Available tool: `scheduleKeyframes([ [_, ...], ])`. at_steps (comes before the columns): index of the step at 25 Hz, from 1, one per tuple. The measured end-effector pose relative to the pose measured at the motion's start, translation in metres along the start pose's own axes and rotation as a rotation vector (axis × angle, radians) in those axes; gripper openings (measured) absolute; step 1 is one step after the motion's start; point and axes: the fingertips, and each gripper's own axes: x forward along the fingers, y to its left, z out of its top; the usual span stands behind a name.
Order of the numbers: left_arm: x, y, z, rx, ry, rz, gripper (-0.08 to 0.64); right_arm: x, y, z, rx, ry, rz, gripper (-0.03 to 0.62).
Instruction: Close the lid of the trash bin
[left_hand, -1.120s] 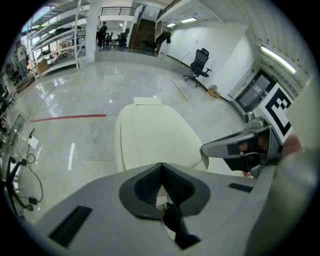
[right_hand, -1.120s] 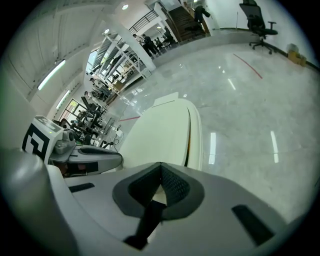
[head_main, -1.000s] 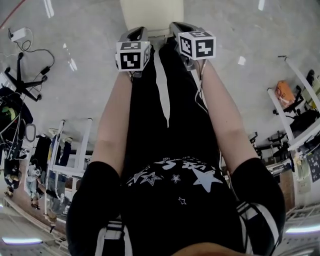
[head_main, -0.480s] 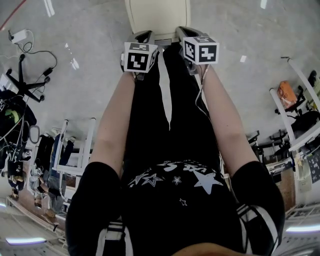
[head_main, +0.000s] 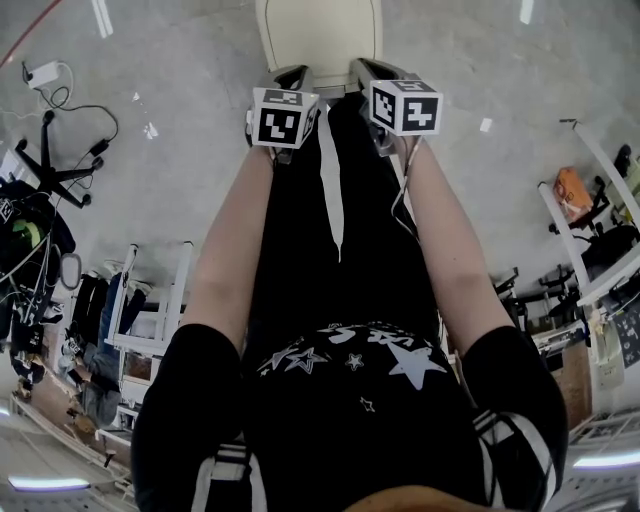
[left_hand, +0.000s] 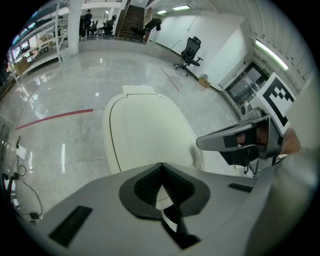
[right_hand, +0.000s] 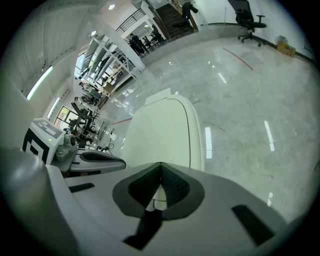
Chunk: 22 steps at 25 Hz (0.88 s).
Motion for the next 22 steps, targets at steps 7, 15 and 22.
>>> scheduleKeyframes([
  [7, -0.023, 0.001, 0.034, 0.019, -0.068, 0.013, 0.011, -0.017, 0.017, 0.021, -0.019, -0.059, 0.025, 0.006],
  [15, -0.067, -0.024, 0.066, 0.054, -0.143, 0.013, 0.011, -0.065, 0.036, 0.050, -0.030, -0.130, 0.039, 0.006],
  [22, -0.114, -0.052, 0.096, 0.070, -0.230, 0.022, 0.011, -0.116, 0.057, 0.075, -0.062, -0.207, 0.065, 0.006],
])
